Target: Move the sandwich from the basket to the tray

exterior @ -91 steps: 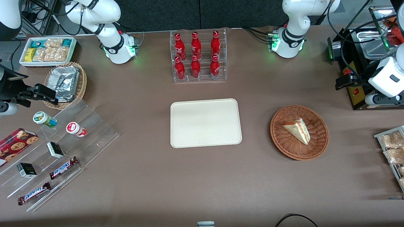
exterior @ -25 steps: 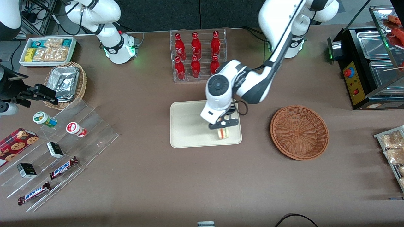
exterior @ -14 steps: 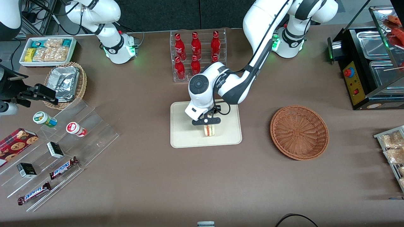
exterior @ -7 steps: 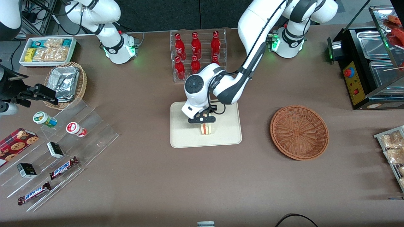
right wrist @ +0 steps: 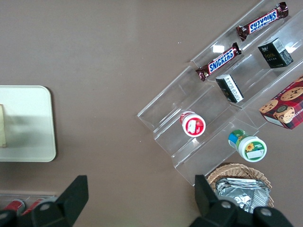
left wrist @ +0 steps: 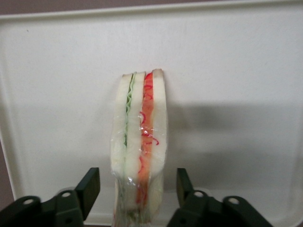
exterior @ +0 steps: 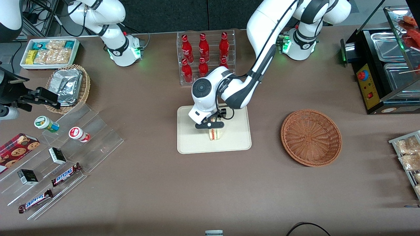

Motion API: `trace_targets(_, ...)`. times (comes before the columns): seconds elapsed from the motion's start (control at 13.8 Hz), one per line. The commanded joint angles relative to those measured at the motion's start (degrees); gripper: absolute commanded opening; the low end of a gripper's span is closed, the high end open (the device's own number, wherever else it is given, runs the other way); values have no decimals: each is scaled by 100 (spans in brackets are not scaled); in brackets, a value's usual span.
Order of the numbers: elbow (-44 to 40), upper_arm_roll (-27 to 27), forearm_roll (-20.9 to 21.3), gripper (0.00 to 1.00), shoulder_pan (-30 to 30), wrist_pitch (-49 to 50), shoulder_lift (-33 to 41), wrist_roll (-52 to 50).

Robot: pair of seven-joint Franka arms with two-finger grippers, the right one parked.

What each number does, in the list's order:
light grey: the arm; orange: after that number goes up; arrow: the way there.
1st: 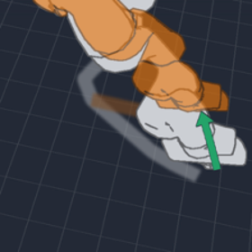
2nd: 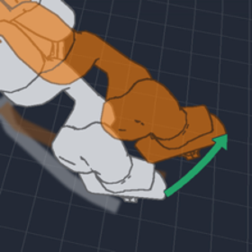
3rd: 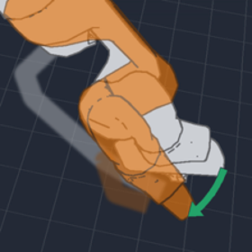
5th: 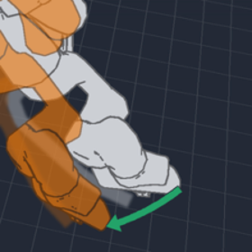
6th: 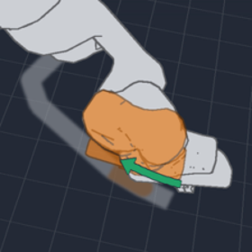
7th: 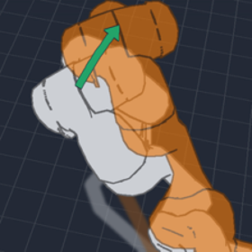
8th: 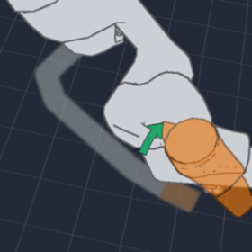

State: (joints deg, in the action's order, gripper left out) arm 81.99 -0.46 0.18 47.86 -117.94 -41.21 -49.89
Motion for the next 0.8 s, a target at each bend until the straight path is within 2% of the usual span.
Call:
trace_targets(0.0,37,151,-36,100,31,796,735,-91)
trace_targets(0.15,81,511,-88,100,-118,1411,1385,-73)
trace_targets(0.44,98,512,-88,100,-794,2932,2598,137)
trace_targets(0.73,116,521,-53,100,-1672,3812,3180,1548)
